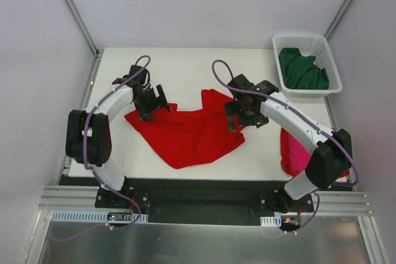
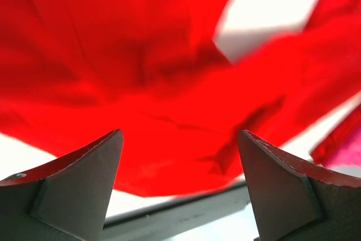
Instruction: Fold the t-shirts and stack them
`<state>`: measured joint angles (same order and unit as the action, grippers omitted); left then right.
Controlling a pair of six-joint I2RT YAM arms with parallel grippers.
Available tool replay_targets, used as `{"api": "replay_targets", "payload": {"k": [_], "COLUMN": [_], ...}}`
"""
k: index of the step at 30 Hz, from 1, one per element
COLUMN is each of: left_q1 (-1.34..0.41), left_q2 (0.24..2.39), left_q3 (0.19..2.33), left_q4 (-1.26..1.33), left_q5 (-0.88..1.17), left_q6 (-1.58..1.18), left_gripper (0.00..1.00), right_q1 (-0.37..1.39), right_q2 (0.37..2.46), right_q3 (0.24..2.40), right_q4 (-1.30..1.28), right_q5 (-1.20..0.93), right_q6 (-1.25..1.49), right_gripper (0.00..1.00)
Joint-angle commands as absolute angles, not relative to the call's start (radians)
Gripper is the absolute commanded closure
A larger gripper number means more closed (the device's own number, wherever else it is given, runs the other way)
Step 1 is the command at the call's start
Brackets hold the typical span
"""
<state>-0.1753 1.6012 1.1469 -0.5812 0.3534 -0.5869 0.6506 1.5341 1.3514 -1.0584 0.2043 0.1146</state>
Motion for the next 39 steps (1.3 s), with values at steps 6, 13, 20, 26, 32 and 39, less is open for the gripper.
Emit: {"api": "replay_targets", "payload": {"k": [6,13,20,26,32,39], "left_q1": [-0.133,-0.112,-0.110,-0.081,-0.091,-0.118], "left_q2": [1.897,1.861,1.841,2.008,1.980,1.791], "left_q3": [1.324,1.482,1.843,2.011,1.956,1.885], "left_q4": [-0.591,-0.632,-0.752,-0.810,-0.827,-0.888], "left_q5": [0.319,0.305,0.255,0.328,0.279,0.272], "left_q6": [-0.505,-0.509,-0.509,-0.564,-0.514,-0.517], "left_gripper": [0.23,1.00,1.00,1.00,1.00,1.00], "right_q1": [0.650,0.653,0.652,0.652,0.652,0.652], "right_q2": [1.494,1.416,1.427,1.443,1.430,1.439], "right_q3": [1.470,1.382,1.362,1.394,1.350,1.330], "right_q4": [-1.100,-1.114,-1.112,-1.140,-1.131,-1.114], "right_q5": [0.212,0.218,0.201,0.206,0.186,0.155], "right_q6": [0.101,0.129,0.130,0.110,0.121,0.124], "right_gripper": [0.04,0.04,0.04,0.04,0.04,0.04]}}
